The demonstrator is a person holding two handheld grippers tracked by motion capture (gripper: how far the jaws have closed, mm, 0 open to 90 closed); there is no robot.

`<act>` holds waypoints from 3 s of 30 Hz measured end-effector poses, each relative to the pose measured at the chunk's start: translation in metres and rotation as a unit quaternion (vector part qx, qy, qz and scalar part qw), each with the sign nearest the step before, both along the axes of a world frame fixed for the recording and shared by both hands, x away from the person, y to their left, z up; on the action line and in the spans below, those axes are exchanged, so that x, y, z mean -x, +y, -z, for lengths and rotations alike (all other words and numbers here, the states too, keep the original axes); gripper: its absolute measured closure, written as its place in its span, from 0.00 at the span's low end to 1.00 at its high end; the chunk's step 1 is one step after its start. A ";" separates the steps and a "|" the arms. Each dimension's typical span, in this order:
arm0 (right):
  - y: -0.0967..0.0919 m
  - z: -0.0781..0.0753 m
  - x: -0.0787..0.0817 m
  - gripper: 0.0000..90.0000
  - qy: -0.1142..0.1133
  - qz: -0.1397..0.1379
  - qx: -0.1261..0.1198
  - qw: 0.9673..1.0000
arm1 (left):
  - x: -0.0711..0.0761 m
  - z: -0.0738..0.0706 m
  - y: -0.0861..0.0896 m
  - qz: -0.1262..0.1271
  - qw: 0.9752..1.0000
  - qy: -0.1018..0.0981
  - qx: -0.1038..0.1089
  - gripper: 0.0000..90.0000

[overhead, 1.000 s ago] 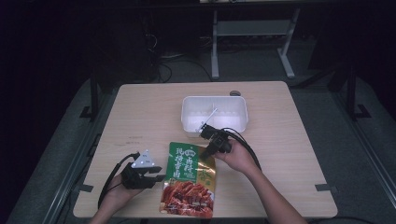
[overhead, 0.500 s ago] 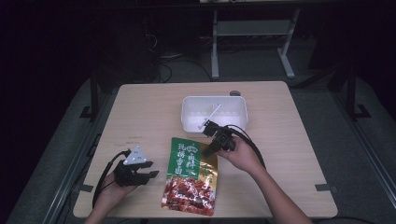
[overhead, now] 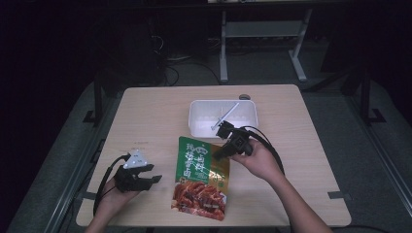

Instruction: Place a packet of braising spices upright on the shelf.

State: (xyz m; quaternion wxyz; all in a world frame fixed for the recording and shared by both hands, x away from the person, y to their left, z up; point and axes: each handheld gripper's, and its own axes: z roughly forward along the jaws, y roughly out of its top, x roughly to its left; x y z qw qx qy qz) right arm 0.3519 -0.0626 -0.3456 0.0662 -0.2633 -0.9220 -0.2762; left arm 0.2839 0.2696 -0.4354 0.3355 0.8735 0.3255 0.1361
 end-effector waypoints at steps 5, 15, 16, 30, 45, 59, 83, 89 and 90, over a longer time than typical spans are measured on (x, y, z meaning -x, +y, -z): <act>0.002 -0.014 0.011 1.00 -0.010 -0.011 -0.008 1.000 | -0.001 0.001 0.001 -0.009 1.000 -0.001 0.001 0.45; 0.006 -0.046 0.033 1.00 -0.037 -0.035 -0.012 0.999 | -0.004 0.003 0.008 -0.022 1.000 0.004 0.003 0.42; 0.006 -0.049 0.035 1.00 -0.041 -0.037 -0.012 0.998 | -0.004 0.004 0.008 -0.023 1.000 0.004 0.003 0.42; -0.012 -0.094 0.039 1.00 -0.048 -0.032 -0.041 0.998 | -0.005 0.003 0.011 -0.024 1.000 0.005 0.008 0.39; -0.022 -0.116 0.018 1.00 -0.069 0.007 -0.039 0.997 | -0.006 0.004 0.013 -0.027 1.000 0.005 0.013 0.38; -0.022 -0.138 -0.004 1.00 -0.094 0.046 -0.046 0.993 | -0.006 0.002 0.016 -0.032 0.999 0.001 0.021 0.37; -0.007 -0.146 -0.059 1.00 -0.130 0.125 -0.037 0.983 | -0.006 0.001 0.019 -0.035 0.999 -0.003 0.030 0.34; -0.003 -0.144 -0.070 1.00 -0.132 0.139 -0.035 0.981 | -0.007 0.001 0.020 -0.036 0.999 -0.003 0.031 0.34; -0.002 -0.143 -0.072 1.00 -0.135 0.142 -0.033 0.980 | -0.007 0.001 0.020 -0.036 0.999 -0.003 0.031 0.34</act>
